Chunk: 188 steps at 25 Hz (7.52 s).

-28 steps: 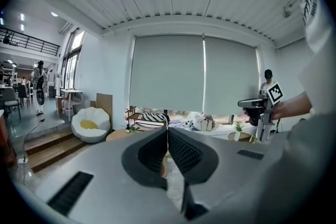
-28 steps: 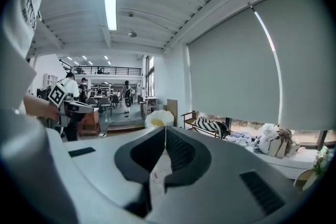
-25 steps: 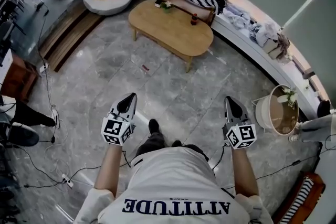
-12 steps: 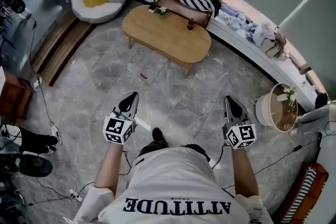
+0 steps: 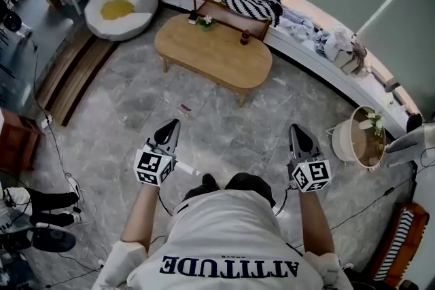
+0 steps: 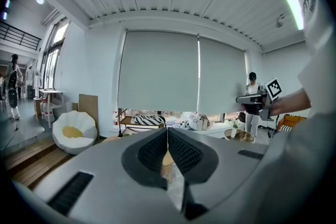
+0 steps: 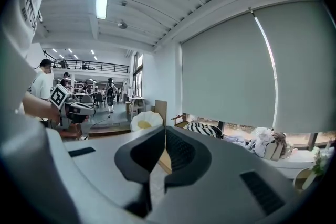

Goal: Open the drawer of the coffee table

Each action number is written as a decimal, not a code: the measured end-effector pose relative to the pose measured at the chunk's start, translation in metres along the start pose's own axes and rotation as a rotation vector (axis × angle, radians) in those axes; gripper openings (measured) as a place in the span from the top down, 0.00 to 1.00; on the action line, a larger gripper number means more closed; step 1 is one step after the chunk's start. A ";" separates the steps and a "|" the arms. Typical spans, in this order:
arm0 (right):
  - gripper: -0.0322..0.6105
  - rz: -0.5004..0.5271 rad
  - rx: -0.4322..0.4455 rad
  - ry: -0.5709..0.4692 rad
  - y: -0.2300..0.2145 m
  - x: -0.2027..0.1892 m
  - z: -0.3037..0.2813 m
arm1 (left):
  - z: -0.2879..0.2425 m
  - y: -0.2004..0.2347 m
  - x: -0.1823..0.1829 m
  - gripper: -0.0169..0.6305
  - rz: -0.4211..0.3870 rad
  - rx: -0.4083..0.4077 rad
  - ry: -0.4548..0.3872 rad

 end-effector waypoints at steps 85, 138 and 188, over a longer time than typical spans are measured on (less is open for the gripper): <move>0.92 -0.077 0.293 0.279 -0.133 -0.055 -0.441 | -0.418 0.169 -0.014 0.94 0.198 -0.328 0.151; 0.92 -0.170 0.307 0.571 -0.092 -0.350 -0.654 | -0.586 0.240 -0.429 0.85 0.777 -0.293 0.316; 0.92 -0.015 0.735 0.725 -0.120 -0.510 -0.683 | -0.717 0.153 -0.670 0.34 1.453 -0.606 0.009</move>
Point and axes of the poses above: the fingertips, and each gripper's own axes: z backward along the fingers, y to its left, x out of its top, the point moved 5 cm from there along z, backward along the fingers, and after that the axes turned 5 degrees about x, right-handed, at the moved point
